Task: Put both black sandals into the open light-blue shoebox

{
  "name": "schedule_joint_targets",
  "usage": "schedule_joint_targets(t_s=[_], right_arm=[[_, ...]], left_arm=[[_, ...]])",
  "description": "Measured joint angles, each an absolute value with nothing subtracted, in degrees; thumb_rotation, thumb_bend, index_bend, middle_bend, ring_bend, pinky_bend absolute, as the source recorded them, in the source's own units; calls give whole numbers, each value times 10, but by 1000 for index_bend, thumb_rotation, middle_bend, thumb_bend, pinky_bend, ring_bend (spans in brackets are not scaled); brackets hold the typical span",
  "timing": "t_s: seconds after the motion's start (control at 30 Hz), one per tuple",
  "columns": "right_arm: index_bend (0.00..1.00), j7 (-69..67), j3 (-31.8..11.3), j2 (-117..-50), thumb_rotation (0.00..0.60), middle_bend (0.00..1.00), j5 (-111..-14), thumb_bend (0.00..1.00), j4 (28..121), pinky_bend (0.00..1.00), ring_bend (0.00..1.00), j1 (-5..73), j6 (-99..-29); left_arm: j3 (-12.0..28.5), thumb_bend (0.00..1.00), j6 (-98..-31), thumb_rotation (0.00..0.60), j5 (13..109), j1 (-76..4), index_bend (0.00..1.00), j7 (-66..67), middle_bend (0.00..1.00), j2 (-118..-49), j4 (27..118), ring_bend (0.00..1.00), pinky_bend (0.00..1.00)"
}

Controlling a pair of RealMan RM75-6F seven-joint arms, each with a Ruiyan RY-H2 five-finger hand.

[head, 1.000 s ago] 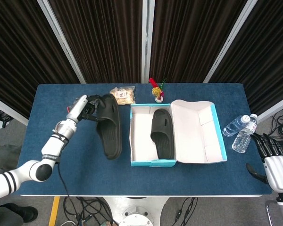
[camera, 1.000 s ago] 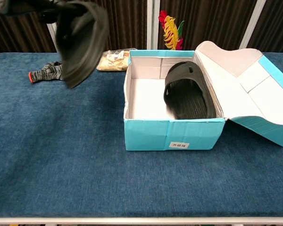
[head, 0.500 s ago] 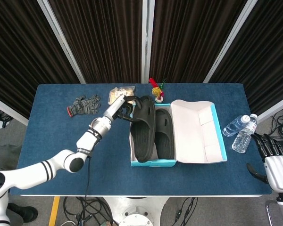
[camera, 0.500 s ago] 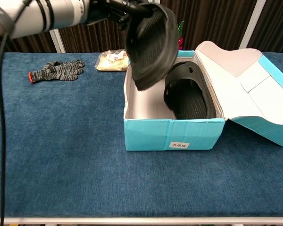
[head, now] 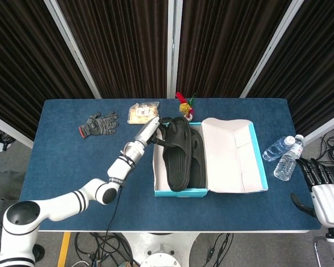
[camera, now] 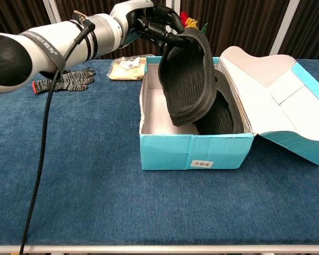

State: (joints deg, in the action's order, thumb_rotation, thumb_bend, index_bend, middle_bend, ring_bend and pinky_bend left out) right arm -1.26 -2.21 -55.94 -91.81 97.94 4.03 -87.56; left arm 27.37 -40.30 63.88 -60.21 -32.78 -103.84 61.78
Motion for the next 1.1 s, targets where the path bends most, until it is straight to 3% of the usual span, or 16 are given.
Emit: schedule_joint_targets(t_s=[0.43, 0.67, 1.1], right_arm=[[10, -6, -23, -556, 600, 85, -917, 203, 985, 126, 0, 37, -880], [10, -3, -23, -554, 600, 85, -918, 207, 988, 126, 0, 36, -880], [10, -1, -23, -554, 600, 85, -917, 202, 991, 126, 0, 37, -878]], left_arm=[[270, 0, -451, 600, 659, -609, 539, -365, 555, -1100, 534, 664, 555], [240, 0, -518, 600, 719, -601, 540, -409, 555, -1137, 469, 655, 543], [193, 0, -555, 600, 762, -583, 544, -454, 555, -1186, 390, 656, 540]])
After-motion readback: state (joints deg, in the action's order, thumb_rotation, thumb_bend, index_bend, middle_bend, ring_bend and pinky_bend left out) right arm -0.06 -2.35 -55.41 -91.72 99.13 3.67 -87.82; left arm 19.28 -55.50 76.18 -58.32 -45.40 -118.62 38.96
